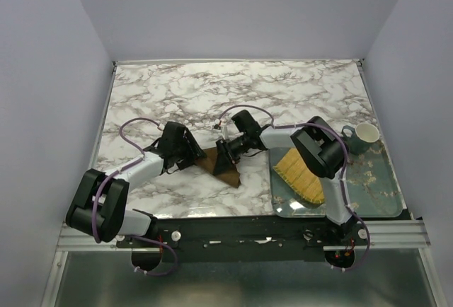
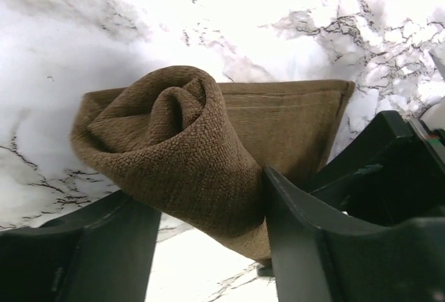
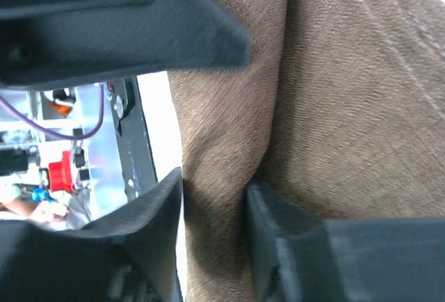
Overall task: Fold the napkin, place the utensils inside, and roll it up
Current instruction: Roll the napkin with the utensil
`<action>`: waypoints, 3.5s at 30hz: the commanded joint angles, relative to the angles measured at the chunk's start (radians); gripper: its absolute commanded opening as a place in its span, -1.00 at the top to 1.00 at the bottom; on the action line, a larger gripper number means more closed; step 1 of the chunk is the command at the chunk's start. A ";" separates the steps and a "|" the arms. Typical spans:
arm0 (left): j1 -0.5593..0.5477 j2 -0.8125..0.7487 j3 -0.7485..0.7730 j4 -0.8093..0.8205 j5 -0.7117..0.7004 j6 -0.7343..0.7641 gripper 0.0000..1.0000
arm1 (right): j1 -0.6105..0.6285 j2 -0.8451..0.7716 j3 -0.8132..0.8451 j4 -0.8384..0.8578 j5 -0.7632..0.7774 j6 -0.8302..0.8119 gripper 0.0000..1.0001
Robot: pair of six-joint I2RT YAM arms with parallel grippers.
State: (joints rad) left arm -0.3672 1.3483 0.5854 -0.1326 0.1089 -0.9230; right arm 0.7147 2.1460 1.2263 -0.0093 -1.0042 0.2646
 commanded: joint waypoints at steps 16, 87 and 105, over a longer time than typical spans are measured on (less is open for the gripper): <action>0.008 -0.031 -0.035 -0.010 0.012 0.001 -0.20 | 0.356 -0.164 0.240 -0.596 1.233 0.030 -0.56; 0.021 -0.023 -0.032 0.025 0.057 0.000 -0.25 | 0.225 -0.207 0.245 -0.598 0.998 0.007 -0.55; 0.011 -0.020 -0.015 0.021 0.064 -0.016 -0.24 | 0.367 -0.040 0.305 -0.538 1.231 0.048 -0.49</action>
State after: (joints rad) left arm -0.3462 1.3399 0.5484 -0.0784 0.1490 -0.9398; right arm 1.0733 2.0670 1.5814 -0.5762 0.1379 0.2699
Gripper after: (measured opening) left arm 0.620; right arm 0.762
